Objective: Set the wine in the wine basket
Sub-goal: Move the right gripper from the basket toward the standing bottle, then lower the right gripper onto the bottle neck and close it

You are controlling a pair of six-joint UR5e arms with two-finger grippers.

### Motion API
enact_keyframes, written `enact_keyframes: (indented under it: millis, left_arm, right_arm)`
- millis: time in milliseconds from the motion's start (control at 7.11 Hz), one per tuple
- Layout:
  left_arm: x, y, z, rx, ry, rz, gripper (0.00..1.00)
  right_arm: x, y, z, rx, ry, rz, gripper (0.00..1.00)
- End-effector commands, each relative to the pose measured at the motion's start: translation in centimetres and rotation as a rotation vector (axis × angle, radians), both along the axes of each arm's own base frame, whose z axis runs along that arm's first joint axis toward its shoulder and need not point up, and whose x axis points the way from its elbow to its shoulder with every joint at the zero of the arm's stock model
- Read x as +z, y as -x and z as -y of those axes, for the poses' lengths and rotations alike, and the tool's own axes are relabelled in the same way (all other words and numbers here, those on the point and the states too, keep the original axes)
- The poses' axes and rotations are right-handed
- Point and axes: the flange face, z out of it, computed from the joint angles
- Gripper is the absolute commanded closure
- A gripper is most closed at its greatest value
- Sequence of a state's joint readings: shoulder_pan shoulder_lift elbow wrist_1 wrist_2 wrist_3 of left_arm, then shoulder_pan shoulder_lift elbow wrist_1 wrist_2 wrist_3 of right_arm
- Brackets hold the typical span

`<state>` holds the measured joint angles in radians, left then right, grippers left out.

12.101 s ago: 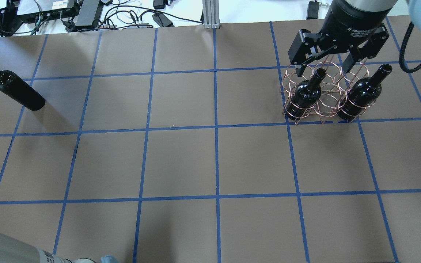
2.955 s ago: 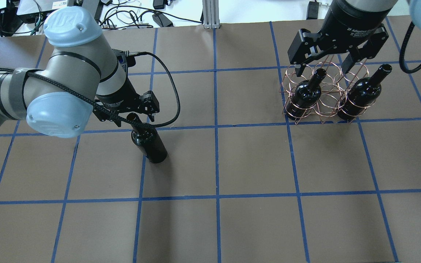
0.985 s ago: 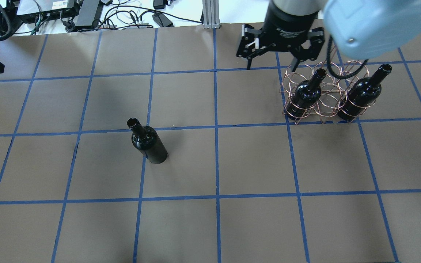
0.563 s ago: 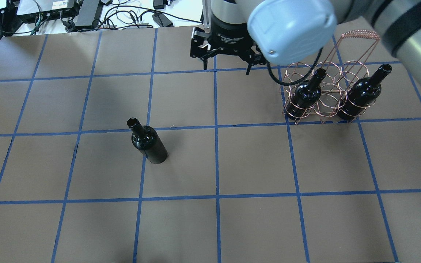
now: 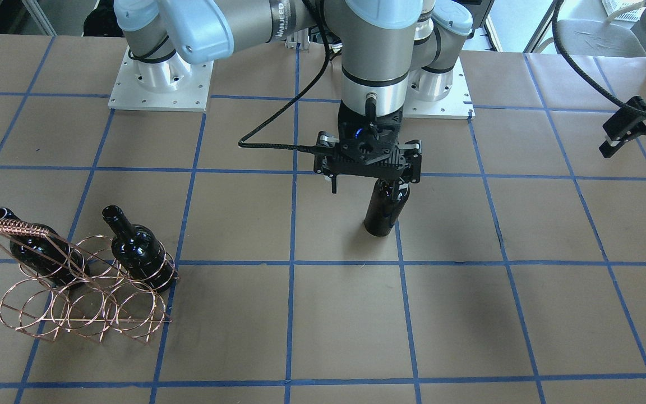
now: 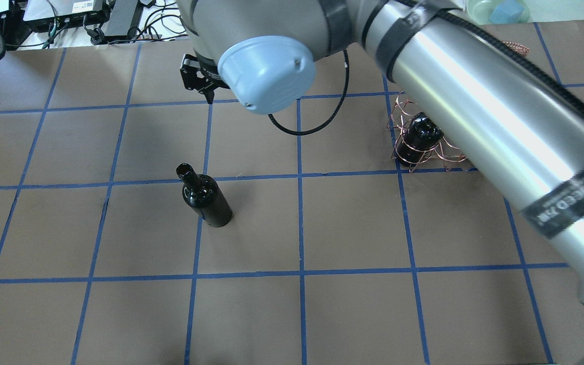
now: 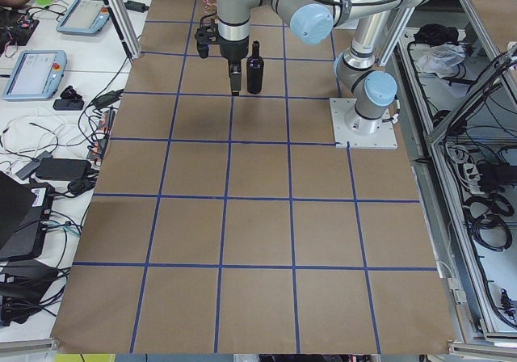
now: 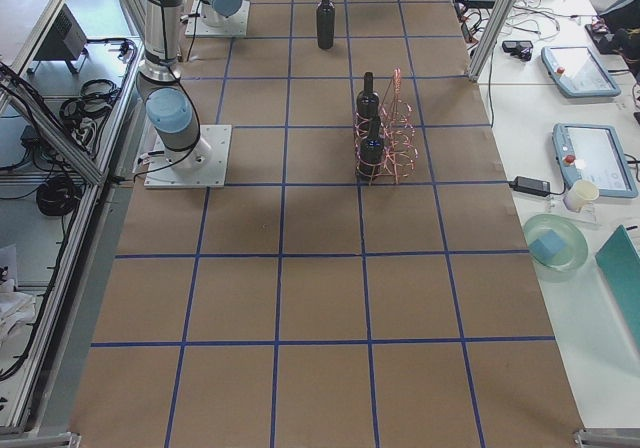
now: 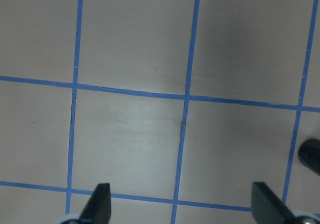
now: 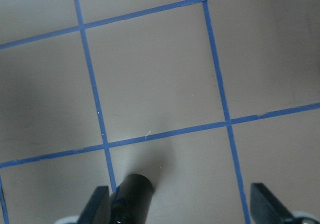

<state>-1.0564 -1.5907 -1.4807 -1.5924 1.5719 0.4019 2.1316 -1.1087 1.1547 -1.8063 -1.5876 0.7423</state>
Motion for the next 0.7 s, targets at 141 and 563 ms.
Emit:
enact_keyframes:
  millis: [141, 563]
  left_arm:
    - [-0.2, -0.2, -0.1, 0.004, -0.006, -0.004, 0.0]
    - [-0.4, -0.3, -0.1, 0.004, -0.008, -0.006, 0.0]
  right_arm:
    - [-3.9, -6.2, -3.2, 0.081, 0.01, -0.034, 0.0]
    - [-6.9, -7.8, -5.1, 0.189, -0.011, -0.101, 0.0]
